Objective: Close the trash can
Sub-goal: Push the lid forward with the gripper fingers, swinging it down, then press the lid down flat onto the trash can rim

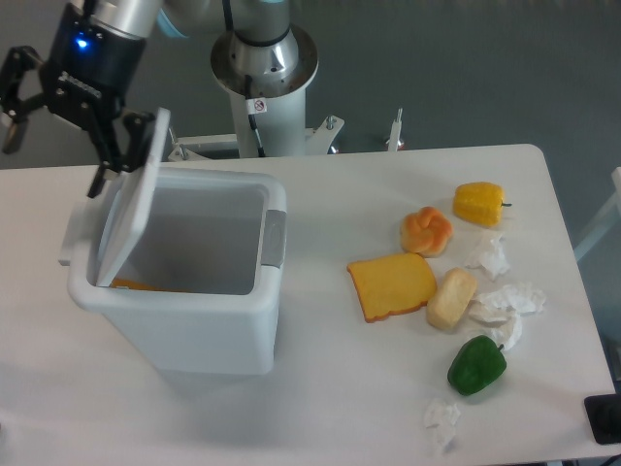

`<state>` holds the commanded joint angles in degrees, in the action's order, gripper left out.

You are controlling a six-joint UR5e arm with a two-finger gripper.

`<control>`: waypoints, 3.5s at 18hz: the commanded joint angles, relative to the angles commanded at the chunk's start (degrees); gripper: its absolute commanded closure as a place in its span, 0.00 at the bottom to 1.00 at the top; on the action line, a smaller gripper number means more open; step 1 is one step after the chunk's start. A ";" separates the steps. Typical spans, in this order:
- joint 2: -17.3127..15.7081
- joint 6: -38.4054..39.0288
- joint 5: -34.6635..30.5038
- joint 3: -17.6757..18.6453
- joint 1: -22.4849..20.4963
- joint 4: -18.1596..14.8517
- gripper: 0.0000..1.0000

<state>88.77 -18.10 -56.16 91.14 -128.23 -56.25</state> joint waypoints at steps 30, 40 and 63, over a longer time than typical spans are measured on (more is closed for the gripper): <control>1.93 -4.05 -3.34 2.99 -5.89 -0.35 0.00; 1.76 -2.90 -3.34 3.60 -7.39 -0.35 0.00; 1.67 -2.90 -5.71 5.27 -7.48 -0.53 0.00</control>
<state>90.44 -21.01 -61.87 96.42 -135.70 -56.78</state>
